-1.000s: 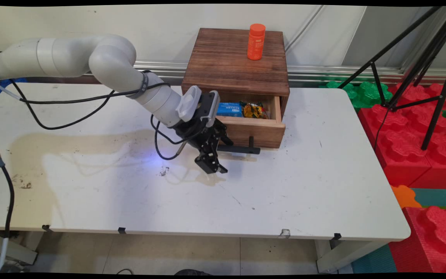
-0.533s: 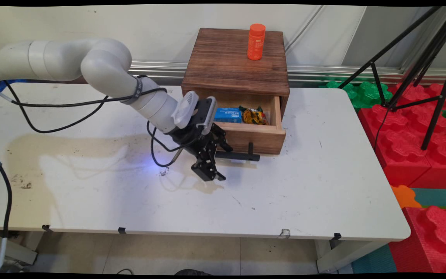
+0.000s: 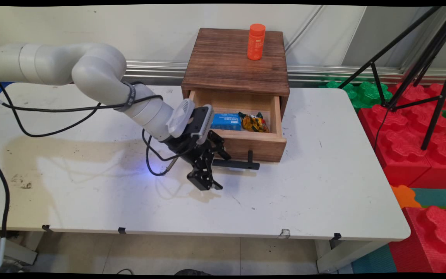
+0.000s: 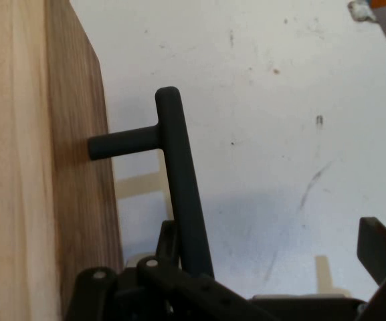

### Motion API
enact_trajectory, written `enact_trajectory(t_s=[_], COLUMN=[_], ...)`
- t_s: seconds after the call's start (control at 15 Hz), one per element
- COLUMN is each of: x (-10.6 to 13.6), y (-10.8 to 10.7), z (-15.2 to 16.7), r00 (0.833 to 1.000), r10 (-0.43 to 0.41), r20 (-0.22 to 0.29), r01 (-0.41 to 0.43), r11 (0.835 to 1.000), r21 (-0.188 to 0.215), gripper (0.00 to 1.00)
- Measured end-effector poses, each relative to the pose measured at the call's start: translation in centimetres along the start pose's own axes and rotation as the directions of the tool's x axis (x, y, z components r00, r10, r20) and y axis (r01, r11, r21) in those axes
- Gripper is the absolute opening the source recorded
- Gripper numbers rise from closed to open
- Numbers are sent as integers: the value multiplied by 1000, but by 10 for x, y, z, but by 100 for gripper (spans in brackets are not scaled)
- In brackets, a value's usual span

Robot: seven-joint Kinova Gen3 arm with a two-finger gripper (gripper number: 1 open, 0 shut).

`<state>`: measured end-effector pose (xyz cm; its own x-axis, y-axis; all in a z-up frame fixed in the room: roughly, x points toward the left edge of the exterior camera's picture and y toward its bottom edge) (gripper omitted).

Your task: Open the drawer

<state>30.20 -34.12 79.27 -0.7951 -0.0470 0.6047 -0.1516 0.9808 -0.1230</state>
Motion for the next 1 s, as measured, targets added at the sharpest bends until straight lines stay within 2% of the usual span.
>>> enact_trajectory(t_s=[1.0], x=[4], y=[37], z=[1], r00=[1000], r10=[14], r20=[-6], r01=[-14], r11=[999], r21=[-41], gripper=[100])
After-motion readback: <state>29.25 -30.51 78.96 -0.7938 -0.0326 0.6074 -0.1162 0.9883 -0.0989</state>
